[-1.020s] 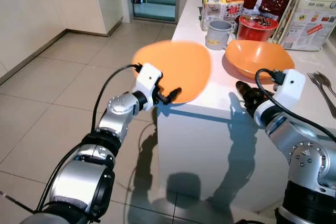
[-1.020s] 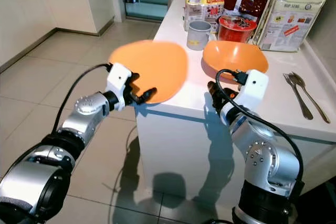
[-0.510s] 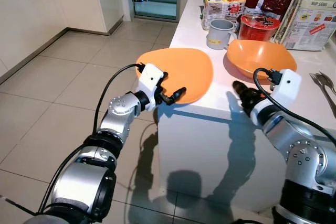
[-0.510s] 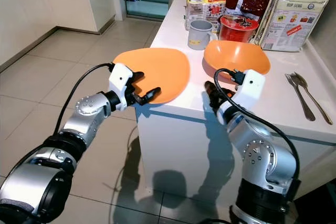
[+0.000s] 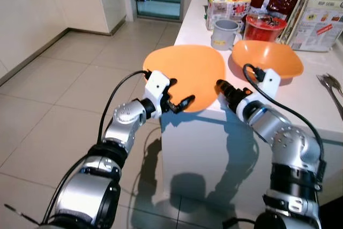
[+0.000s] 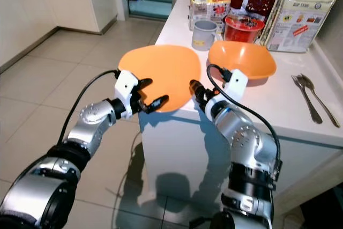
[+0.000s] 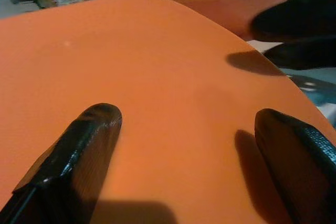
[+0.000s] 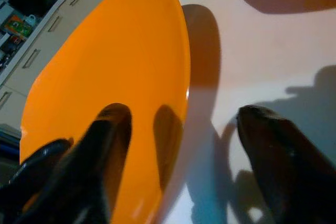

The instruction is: Setting the table

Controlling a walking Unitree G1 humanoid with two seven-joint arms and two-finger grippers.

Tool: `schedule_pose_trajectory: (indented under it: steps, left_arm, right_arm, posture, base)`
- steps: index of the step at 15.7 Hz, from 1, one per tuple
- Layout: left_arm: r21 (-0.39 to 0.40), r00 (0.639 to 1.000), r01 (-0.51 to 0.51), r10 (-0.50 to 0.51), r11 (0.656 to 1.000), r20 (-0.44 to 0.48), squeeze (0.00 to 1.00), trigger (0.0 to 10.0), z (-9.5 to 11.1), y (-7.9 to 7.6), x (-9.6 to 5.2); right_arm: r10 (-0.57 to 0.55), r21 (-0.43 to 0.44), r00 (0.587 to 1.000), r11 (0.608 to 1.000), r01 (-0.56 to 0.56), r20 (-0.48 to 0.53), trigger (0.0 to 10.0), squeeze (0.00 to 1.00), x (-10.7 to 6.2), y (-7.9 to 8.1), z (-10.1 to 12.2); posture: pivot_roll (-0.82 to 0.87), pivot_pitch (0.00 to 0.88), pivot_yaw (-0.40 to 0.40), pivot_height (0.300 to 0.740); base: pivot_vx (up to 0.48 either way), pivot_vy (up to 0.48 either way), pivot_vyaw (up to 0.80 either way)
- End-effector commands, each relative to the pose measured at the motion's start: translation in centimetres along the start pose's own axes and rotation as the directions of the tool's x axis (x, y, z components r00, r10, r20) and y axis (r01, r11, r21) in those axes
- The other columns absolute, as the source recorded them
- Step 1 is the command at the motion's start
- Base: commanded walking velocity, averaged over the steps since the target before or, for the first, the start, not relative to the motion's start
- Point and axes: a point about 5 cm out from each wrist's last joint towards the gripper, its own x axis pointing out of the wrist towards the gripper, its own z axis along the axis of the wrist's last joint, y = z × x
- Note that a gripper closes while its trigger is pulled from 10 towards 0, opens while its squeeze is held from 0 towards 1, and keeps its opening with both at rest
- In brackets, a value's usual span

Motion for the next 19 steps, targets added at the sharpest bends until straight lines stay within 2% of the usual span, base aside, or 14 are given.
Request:
schedule_pose_trajectory:
  steps: [1,6,9,11,14,15,16,17,18,19]
  left_arm:
    - [-0.012,0.998,0.050,-0.051,0.999,-0.044,0.00,10.0,-1.0,-0.8,-0.1]
    - [-0.036,0.996,0.090,-0.090,0.995,-0.014,0.00,10.0,-1.0,-1.4,0.0]
    - [-0.046,0.995,0.102,-0.102,0.994,0.000,0.00,10.0,-0.9,-1.6,0.0]
    - [-0.049,0.995,0.104,-0.104,0.993,0.005,0.00,10.0,-0.9,-1.6,0.0]
    - [-0.051,0.995,0.103,-0.103,0.993,0.006,0.00,10.0,-1.0,-1.6,0.0]
    - [-0.052,0.995,0.101,-0.101,0.993,0.005,0.00,10.0,-1.0,-1.6,-0.1]
    - [-0.053,0.995,0.101,-0.101,0.994,0.005,0.00,10.0,-1.0,-1.6,-0.1]
    - [-0.052,0.995,0.100,-0.100,0.994,0.005,0.00,10.0,-1.1,-1.7,-0.1]
    - [-0.053,0.995,0.098,-0.098,0.994,0.006,0.00,10.0,-1.1,-1.7,0.0]
    - [-0.052,0.995,0.095,-0.095,0.994,0.006,0.00,10.0,-1.1,-1.7,0.0]
  right_arm:
    - [-0.005,-0.022,1.000,1.000,0.005,0.022,10.0,1.00,0.3,0.0,0.6]
    - [-0.015,0.020,0.999,1.000,0.014,0.048,10.0,1.00,1.9,-1.4,1.0]
    - [0.006,0.076,1.000,0.997,-0.008,0.023,10.0,1.00,2.6,-1.9,0.4]
    - [0.046,0.153,0.999,0.987,-0.043,-0.015,10.0,1.00,3.0,-1.9,-0.2]
    - [0.060,0.175,0.996,0.983,-0.049,-0.063,10.0,1.00,3.2,-1.9,-0.9]
    - [0.071,0.165,0.992,0.985,-0.053,-0.107,10.0,0.78,3.1,-1.9,-1.5]
    - [0.077,0.163,0.990,0.985,-0.057,-0.122,10.0,0.78,3.1,-1.9,-1.7]
    - [0.080,0.160,0.987,0.985,-0.058,-0.138,10.0,0.27,3.1,-1.9,-1.9]
    - [0.089,0.162,0.981,0.985,-0.061,-0.170,10.0,0.00,2.9,-1.9,-2.3]
    - [0.097,0.169,0.978,0.983,-0.066,-0.185,10.0,0.00,2.8,-2.0,-2.5]
  posture:
    - [-0.07,0.000,-0.002,0.740]
    - [-0.07,0.000,-0.004,0.740]
    - [-0.07,0.000,-0.006,0.740]
    - [-0.07,0.000,-0.009,0.740]
    - [-0.07,0.000,-0.009,0.740]
    - [-0.07,0.000,-0.009,0.740]
    - [-0.07,0.000,-0.009,0.740]
    - [-0.07,0.000,-0.009,0.740]
    - [-0.08,0.000,-0.009,0.740]
    - [-0.08,0.000,-0.010,0.740]
  base:
    - [0.000,0.000,0.00]
    - [0.000,0.000,0.00]
    - [0.000,0.000,0.00]
    - [0.000,0.000,0.00]
    - [0.000,0.000,0.00]
    - [0.000,0.000,0.00]
    - [0.000,0.000,0.00]
    - [0.000,0.000,0.00]
    - [0.000,0.000,0.00]
    - [0.000,0.000,0.00]
